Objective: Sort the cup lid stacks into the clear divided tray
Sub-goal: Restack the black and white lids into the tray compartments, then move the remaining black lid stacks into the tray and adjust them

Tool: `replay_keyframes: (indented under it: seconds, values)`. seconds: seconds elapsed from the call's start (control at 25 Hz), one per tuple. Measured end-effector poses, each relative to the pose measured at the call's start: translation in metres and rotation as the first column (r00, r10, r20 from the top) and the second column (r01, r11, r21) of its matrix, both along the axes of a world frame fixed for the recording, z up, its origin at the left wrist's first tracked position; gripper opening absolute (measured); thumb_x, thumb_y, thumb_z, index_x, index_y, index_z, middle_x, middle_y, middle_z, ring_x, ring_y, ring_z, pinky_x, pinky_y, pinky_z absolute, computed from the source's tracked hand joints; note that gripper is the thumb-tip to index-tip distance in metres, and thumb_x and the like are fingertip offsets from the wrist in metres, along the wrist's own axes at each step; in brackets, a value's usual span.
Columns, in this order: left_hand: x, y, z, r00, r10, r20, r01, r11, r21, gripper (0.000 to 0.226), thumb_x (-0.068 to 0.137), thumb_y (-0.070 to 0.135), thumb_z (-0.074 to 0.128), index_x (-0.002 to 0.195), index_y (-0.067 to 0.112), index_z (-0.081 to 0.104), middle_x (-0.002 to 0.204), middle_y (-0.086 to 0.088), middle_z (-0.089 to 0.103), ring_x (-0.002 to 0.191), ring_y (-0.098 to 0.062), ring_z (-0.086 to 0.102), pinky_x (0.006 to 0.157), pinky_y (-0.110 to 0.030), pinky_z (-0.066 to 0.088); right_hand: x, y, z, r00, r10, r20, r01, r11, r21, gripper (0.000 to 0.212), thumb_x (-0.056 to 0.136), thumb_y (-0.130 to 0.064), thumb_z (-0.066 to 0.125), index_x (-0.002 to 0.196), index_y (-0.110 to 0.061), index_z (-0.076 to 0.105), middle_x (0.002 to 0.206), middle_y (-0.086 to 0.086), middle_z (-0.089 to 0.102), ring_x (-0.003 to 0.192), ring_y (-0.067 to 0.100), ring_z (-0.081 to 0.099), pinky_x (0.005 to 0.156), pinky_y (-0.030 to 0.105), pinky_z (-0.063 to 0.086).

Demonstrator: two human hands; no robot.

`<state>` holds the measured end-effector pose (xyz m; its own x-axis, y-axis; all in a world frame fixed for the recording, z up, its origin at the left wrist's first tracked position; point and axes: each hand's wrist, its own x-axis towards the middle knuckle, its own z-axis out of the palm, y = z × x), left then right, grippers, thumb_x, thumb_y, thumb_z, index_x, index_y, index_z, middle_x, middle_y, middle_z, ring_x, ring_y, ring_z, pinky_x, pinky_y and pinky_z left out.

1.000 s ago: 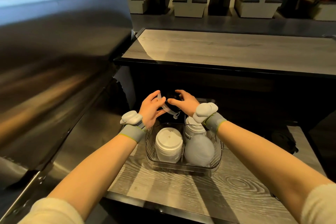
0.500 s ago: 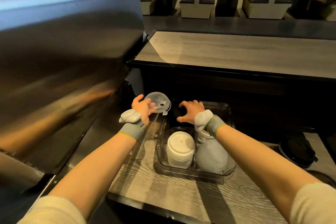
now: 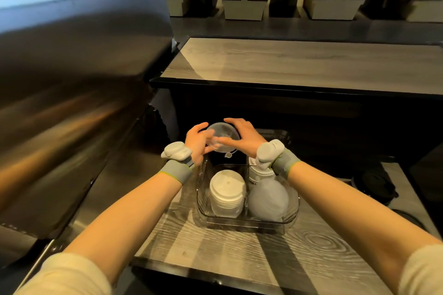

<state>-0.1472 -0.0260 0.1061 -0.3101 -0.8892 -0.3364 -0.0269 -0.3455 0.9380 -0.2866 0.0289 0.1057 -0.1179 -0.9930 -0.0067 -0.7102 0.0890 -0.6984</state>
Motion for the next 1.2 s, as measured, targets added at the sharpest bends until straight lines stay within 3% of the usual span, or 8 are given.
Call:
replay_keyframes:
  seconds: [0.2, 0.32, 0.44, 0.68, 0.84, 0.92, 1.04, 1.2]
  values:
    - [-0.028, 0.024, 0.002, 0.986, -0.165, 0.032, 0.166, 0.985, -0.037, 0.049, 0.096, 0.005, 0.047, 0.144, 0.005, 0.035, 0.125, -0.023, 0.057, 0.095, -0.023, 0.060, 0.080, -0.035, 0.053, -0.022, 0.030, 0.008, 0.995, -0.027, -0.099, 0.035, 0.996, 0.077, 0.079, 0.079, -0.041, 0.070, 0.144, -0.019, 0.031, 0.138, 0.010, 0.040, 0.132, 0.025, 0.033, 0.105, 0.035, 0.034]
    - [-0.042, 0.031, 0.003, 0.971, -0.162, 0.176, 0.175, 0.983, -0.060, 0.045, 0.099, 0.013, 0.042, 0.142, 0.003, 0.035, 0.097, -0.010, 0.056, 0.071, -0.014, 0.055, 0.061, -0.028, 0.050, -0.038, 0.049, 0.011, 0.987, -0.001, -0.159, 0.030, 0.984, 0.178, 0.074, 0.078, -0.040, 0.070, 0.141, -0.023, 0.036, 0.135, 0.009, 0.041, 0.130, 0.026, 0.035, 0.107, 0.037, 0.033]
    - [-0.053, 0.035, -0.002, 0.968, -0.093, 0.233, 0.112, 0.991, -0.070, 0.040, 0.099, 0.011, 0.040, 0.138, 0.002, 0.038, 0.077, -0.001, 0.044, 0.060, -0.013, 0.044, 0.055, -0.027, 0.043, -0.049, 0.078, 0.009, 0.959, 0.108, -0.263, -0.028, 0.956, 0.291, 0.072, 0.078, -0.039, 0.070, 0.140, -0.028, 0.036, 0.136, 0.009, 0.040, 0.131, 0.029, 0.034, 0.109, 0.039, 0.029]
    - [-0.074, 0.056, -0.006, 0.964, -0.121, 0.237, 0.136, 0.990, -0.046, 0.038, 0.098, 0.009, 0.039, 0.135, 0.002, 0.041, 0.075, -0.001, 0.043, 0.061, -0.014, 0.045, 0.057, -0.027, 0.043, -0.051, 0.112, -0.021, 0.852, 0.320, -0.415, -0.110, 0.883, 0.455, 0.079, 0.075, -0.039, 0.071, 0.142, -0.029, 0.030, 0.141, 0.006, 0.038, 0.127, 0.035, 0.033, 0.108, 0.043, 0.029]
    - [-0.080, 0.065, -0.008, 0.959, -0.137, 0.250, 0.154, 0.987, -0.051, 0.035, 0.099, 0.009, 0.038, 0.133, 0.001, 0.044, 0.074, -0.001, 0.044, 0.060, -0.014, 0.046, 0.052, -0.025, 0.046, -0.053, 0.117, -0.035, 0.767, 0.367, -0.527, -0.144, 0.897, 0.417, 0.083, 0.075, -0.050, 0.068, 0.144, -0.025, 0.029, 0.145, 0.008, 0.043, 0.134, 0.030, 0.036, 0.115, 0.042, 0.016]
    - [-0.084, 0.068, -0.008, 0.954, -0.138, 0.265, 0.157, 0.986, -0.051, 0.034, 0.099, 0.009, 0.037, 0.130, 0.001, 0.047, 0.071, -0.001, 0.045, 0.057, -0.013, 0.045, 0.042, -0.020, 0.045, -0.059, 0.119, -0.032, 0.767, 0.319, -0.556, -0.133, 0.927, 0.350, 0.074, 0.080, -0.053, 0.061, 0.142, -0.021, 0.037, 0.141, 0.007, 0.049, 0.132, 0.026, 0.039, 0.112, 0.037, 0.020]
    - [-0.098, 0.074, -0.008, 0.947, -0.176, 0.270, 0.196, 0.980, -0.046, 0.032, 0.099, 0.011, 0.039, 0.127, -0.001, 0.051, 0.069, -0.003, 0.049, 0.053, -0.013, 0.047, 0.038, -0.016, 0.041, -0.081, 0.130, -0.019, 0.821, 0.121, -0.558, -0.057, 0.990, 0.131, 0.040, 0.091, -0.043, 0.050, 0.118, -0.016, 0.061, 0.117, 0.007, 0.061, 0.114, 0.024, 0.049, 0.096, 0.032, 0.030]
    - [-0.130, 0.092, -0.004, 0.937, -0.279, 0.209, 0.285, 0.958, 0.001, 0.027, 0.097, 0.010, 0.043, 0.120, -0.001, 0.053, 0.070, -0.007, 0.055, 0.031, -0.006, 0.054, 0.033, -0.013, 0.042, -0.130, 0.157, -0.009, 0.850, -0.171, -0.499, 0.205, 0.979, 0.014, 0.028, 0.091, -0.029, 0.051, 0.109, -0.012, 0.064, 0.113, 0.011, 0.062, 0.113, 0.028, 0.052, 0.093, 0.037, 0.035]
